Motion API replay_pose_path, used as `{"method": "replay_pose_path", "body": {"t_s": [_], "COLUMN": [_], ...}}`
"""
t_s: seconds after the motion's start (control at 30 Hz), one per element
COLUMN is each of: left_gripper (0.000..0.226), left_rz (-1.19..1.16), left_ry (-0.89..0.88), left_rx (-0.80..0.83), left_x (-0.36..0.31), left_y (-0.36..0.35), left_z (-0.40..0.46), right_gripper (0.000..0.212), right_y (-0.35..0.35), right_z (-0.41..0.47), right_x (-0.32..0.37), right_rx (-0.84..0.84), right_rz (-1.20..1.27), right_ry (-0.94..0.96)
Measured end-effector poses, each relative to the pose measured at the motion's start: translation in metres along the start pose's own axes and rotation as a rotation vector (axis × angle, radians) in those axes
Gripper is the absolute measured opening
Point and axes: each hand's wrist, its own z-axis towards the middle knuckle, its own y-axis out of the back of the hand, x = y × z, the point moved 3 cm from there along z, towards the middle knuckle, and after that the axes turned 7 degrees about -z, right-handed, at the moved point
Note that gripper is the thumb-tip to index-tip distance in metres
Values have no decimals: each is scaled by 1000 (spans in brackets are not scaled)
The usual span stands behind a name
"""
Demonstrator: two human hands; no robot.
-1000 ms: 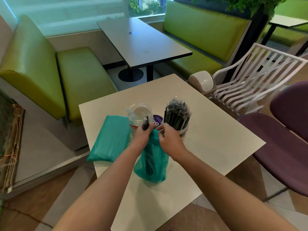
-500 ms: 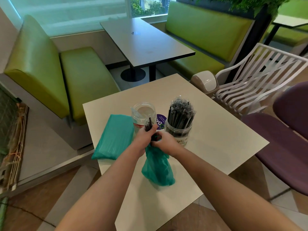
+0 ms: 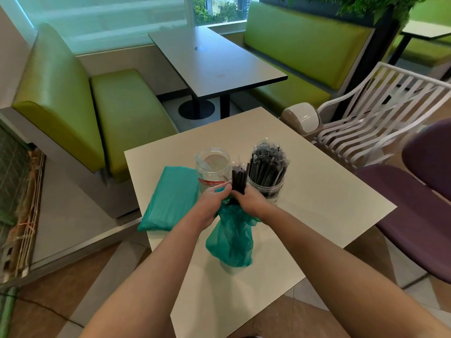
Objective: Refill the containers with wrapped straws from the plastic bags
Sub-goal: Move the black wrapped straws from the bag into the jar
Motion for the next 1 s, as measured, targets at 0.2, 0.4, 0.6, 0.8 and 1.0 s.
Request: {"method": "replay_pose_path", "body": {"t_s": [0.2,0.4,0.6,0.8,1.0], "left_gripper": [43,44,36,34,27], "left_rz": [249,301,343,500,807], "left_ry": [-70,-132,-147,-222,-202], "left_rx": [-21,-50,-55,-66,-116], "left_x": [-1,-6,-9,-16,-13], "left_y": [-7,-18,-28,-37,-42], "left_z": [-2,-1,2,13,33], "right_gripper": [33,31,24,21,22], "right_y": [12,18,35,73,120], "right_z": [-2,-4,-2,-3,-16], "right_x": [-6,-9,-7,15,46], "right_rx": [-59,-35,-116,-285,-428], "right_rz": [52,36,30,69,194], "right_ry": [27,26,25,106,226]}}
